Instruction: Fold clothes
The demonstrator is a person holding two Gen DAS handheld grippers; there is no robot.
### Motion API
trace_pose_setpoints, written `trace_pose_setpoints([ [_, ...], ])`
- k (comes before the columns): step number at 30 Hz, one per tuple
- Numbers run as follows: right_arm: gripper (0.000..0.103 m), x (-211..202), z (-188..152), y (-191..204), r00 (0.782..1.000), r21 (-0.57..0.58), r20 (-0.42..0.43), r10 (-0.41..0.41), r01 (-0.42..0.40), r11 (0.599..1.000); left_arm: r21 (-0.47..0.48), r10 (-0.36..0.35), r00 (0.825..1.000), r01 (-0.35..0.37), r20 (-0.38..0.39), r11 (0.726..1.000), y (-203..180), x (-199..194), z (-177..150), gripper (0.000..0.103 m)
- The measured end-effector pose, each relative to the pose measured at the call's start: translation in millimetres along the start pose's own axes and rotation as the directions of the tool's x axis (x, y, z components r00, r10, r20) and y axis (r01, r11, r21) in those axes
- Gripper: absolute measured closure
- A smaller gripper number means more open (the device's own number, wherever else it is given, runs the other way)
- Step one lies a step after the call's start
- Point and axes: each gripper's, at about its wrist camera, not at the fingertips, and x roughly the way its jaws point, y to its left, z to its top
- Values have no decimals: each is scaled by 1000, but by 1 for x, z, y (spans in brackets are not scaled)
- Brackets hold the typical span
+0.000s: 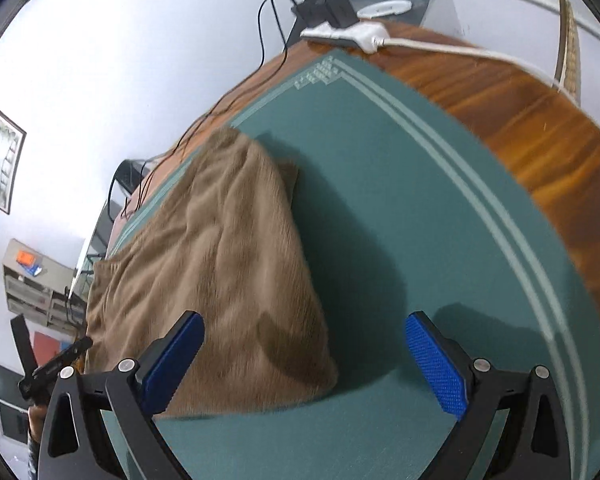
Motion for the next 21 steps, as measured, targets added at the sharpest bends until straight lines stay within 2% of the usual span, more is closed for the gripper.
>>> trace_pose_setpoints([
  [8,1,6,-24,-5,999,56,-28,43,-41,998,-73,-2,1000,1,-16,997,18,-5,-16,5],
  [21,1,13,-32,12,996,33,-59,65,-63,997,-22,-1,1000,1,0,1000,-1,-13,-18,5],
])
